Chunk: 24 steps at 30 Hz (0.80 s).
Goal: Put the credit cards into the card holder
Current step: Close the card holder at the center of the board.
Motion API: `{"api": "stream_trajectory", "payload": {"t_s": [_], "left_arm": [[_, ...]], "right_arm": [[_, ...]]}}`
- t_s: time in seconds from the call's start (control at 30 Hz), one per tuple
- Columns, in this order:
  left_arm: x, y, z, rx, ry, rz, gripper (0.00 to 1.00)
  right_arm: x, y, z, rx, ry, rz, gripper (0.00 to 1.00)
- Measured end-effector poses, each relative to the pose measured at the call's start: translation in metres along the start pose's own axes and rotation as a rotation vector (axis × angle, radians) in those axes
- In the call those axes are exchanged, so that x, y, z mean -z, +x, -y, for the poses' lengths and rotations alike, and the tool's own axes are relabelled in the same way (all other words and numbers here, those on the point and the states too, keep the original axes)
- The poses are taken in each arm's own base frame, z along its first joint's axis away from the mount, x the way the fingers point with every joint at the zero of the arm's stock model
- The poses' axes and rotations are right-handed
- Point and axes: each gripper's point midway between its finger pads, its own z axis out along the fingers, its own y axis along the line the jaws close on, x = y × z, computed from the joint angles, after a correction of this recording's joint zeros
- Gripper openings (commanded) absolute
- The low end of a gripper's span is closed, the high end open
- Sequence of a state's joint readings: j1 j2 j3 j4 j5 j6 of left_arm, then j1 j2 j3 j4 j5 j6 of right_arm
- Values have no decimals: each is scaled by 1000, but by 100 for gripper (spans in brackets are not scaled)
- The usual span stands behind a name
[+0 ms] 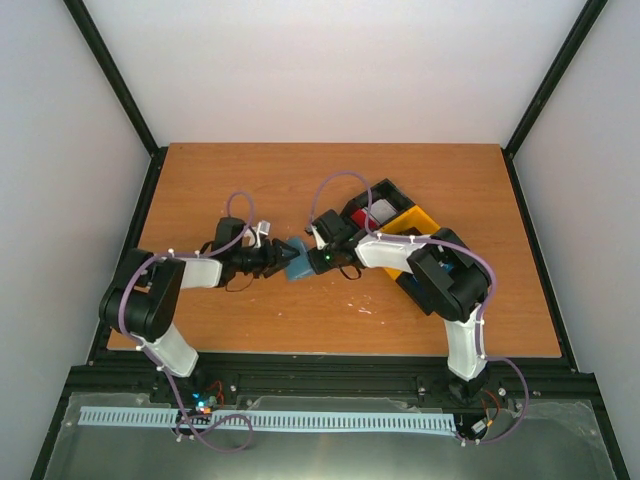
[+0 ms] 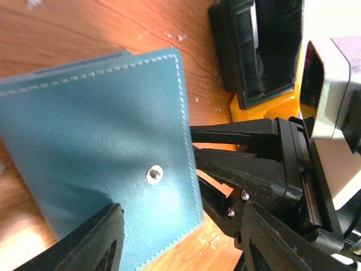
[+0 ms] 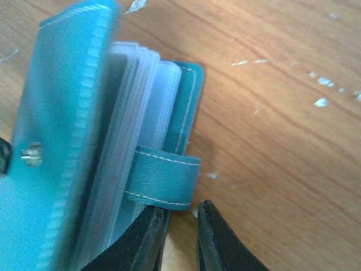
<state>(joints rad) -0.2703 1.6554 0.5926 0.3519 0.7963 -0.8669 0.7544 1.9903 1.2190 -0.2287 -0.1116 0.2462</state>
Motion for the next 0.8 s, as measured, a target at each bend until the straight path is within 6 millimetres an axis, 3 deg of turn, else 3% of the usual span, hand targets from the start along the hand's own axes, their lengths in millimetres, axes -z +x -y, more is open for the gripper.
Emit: {"api": "stream_trajectory", "payload": {"t_s": [0.2,0.47,0.8], "left_arm": [[6,-18,-2,-3,-115,60,57],[4,-19,-39,47,-283,67,57],[-4,-40,-41,21,-323,82,55]], "right_arm": [[-2,-7,7,76,38,51,20],[-9,-14,1,155,-2,98,24],[-15,-29,0,173,-12,167,20]]}}
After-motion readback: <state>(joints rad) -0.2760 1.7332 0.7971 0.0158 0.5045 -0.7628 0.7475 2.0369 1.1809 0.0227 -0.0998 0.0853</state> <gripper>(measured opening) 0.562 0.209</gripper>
